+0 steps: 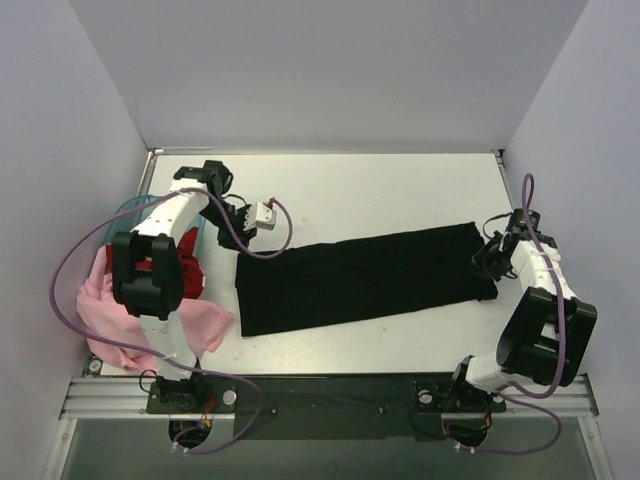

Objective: Fold and stack the t-shirts
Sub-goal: Fold the other side of the tshirt into a rectangle, then rotate the tshirt 90 degrees

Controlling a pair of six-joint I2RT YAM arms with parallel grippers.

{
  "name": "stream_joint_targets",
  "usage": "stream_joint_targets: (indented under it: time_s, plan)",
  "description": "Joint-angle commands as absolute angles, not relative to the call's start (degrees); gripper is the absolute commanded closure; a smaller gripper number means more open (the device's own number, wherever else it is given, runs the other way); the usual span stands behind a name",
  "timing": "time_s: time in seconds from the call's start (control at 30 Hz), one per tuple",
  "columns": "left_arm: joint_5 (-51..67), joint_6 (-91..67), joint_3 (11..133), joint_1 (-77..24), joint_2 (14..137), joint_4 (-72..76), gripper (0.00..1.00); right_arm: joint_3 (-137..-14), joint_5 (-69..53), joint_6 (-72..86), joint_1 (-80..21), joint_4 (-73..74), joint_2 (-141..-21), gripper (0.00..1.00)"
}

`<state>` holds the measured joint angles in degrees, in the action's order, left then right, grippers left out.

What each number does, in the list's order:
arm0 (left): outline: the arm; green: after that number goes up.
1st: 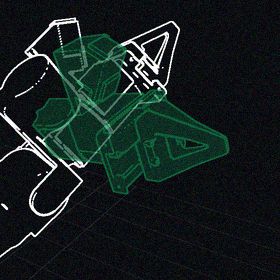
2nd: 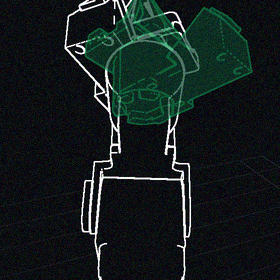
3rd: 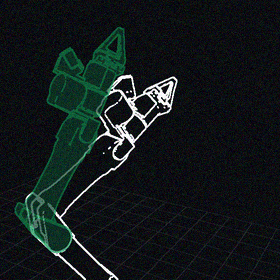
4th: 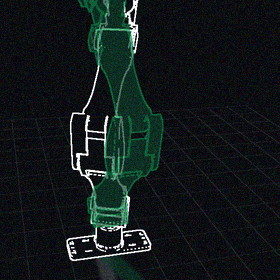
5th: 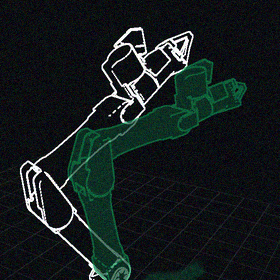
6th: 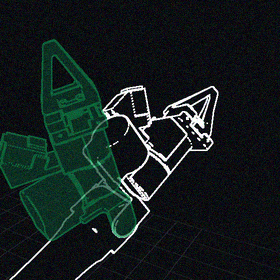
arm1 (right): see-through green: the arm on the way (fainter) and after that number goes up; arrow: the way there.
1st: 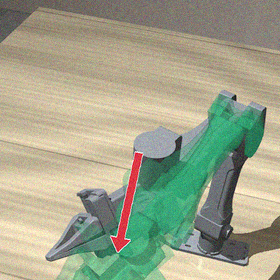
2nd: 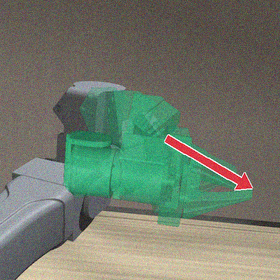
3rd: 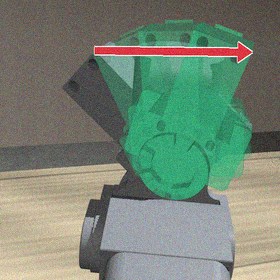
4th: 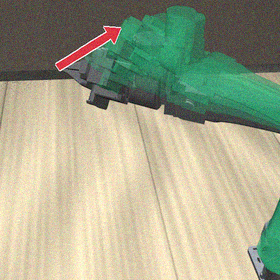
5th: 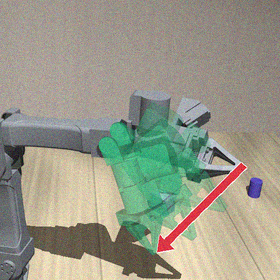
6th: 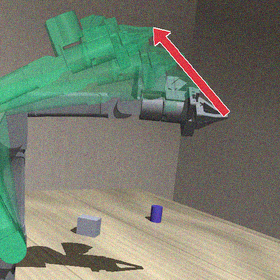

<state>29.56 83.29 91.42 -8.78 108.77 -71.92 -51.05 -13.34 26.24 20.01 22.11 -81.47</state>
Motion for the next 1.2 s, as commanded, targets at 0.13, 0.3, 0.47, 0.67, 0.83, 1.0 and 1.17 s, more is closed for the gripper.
stream_joint_targets:
  time_s: [0.13, 0.3, 0.47, 0.67, 0.83, 1.0, 1.17]
  plan:
    - [30.5, 55.9, 78.2, -14.2, 108.3, -42.3, 0.6, -50.6, -14.3, 32.2, 21.3, 21.4, -90.1, 1.0]
    - [21.4, 49.2, 74.1, -11.6, 109.0, -29.7, 0.47, -50.5, -13.2, 31.9, 23.7, 21.6, -94.8, 1.0]
    - [18.5, 51.4, 68.7, -10.8, 108.9, -30.0, 0.44, -51.8, -10.7, 30.4, 24.8, 21.7, -96.8, 1.0]
    - [22.3, 52.3, 66.7, -10.3, 108.5, -33.2, 0.97, -55.2, -10.9, 29.2, 24.9, 21.9, -99.5, 1.0]
    - [19.0, 46.3, 67.4, -7.3, 108.3, -33.1, 1.0, -58.8, -10.6, 28.6, 24.9, 22.8, -102.0, 1.0]
    - [23.0, 47.5, 65.5, -7.2, 105.8, -37.6, 1.0, -61.9, -11.2, 26.6, 22.9, 23.3, -102.9, 1.0]
    - [28.0, 45.1, 65.6, -6.7, 102.4, -39.0, 0.63, -67.0, -9.2, 23.6, 18.3, 26.5, -99.9, 1.0]
